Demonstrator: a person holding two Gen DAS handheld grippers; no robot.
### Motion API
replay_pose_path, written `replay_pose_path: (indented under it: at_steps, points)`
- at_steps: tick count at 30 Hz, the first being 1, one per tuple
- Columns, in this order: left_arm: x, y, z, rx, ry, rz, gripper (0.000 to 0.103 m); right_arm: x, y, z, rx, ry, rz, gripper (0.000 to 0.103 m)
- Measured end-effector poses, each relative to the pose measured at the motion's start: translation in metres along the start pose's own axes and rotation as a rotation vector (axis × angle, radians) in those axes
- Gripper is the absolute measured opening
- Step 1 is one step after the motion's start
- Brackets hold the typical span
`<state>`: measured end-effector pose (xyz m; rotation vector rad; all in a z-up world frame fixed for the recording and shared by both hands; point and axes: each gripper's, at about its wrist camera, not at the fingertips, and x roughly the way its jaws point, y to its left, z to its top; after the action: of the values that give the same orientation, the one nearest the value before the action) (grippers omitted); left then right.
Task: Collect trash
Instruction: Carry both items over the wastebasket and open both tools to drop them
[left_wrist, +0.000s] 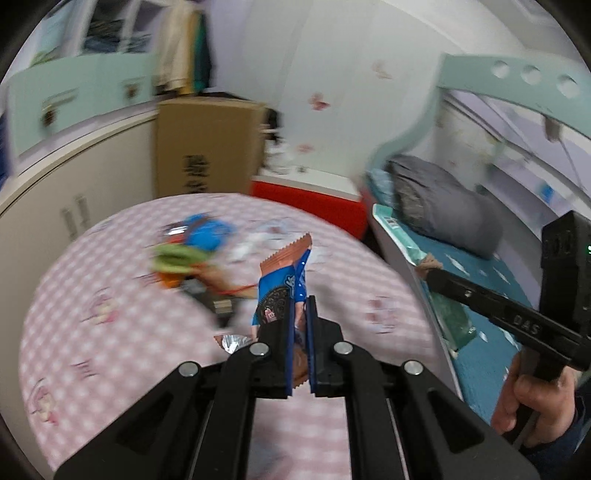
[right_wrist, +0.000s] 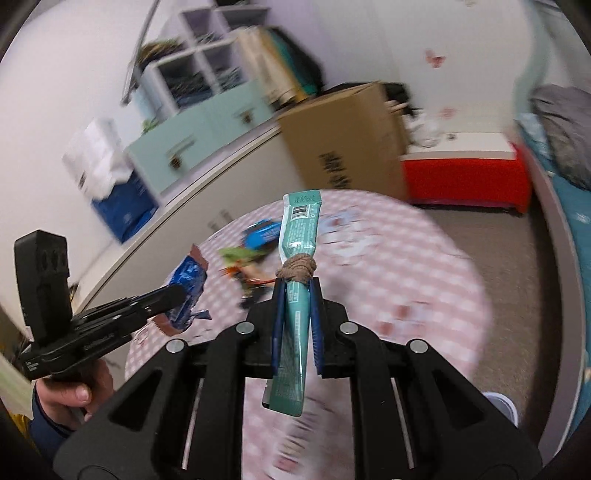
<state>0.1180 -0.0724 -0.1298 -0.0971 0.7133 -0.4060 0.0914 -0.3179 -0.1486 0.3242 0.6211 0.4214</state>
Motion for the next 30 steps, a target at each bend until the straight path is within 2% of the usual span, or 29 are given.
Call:
replay_pose_path:
  at_steps: [7, 11, 16, 21, 24, 30]
  points:
    - [0.038, -0.116, -0.001, 0.152, 0.075, -0.196, 0.006, -0.077, -0.1, -0.027, 0.168, -0.082, -0.167, 0.013]
    - [0.064, -0.173, -0.01, 0.216, 0.131, -0.279, 0.006, -0.104, -0.148, -0.057, 0.262, -0.076, -0.241, 0.013]
    - [0.112, -0.237, -0.039, 0.264, 0.266, -0.362, 0.006, -0.118, -0.207, -0.104, 0.396, -0.039, -0.313, 0.013]
    - [0.168, -0.279, -0.078, 0.311, 0.41, -0.363, 0.006, -0.107, -0.251, -0.145, 0.509, 0.027, -0.337, 0.013]
    - [0.201, -0.291, -0.102, 0.32, 0.5, -0.347, 0.006, -0.094, -0.271, -0.165, 0.569, 0.072, -0.341, 0.013]
    - [0.257, -0.301, -0.14, 0.338, 0.632, -0.286, 0.006, -0.07, -0.308, -0.199, 0.666, 0.141, -0.34, 0.016]
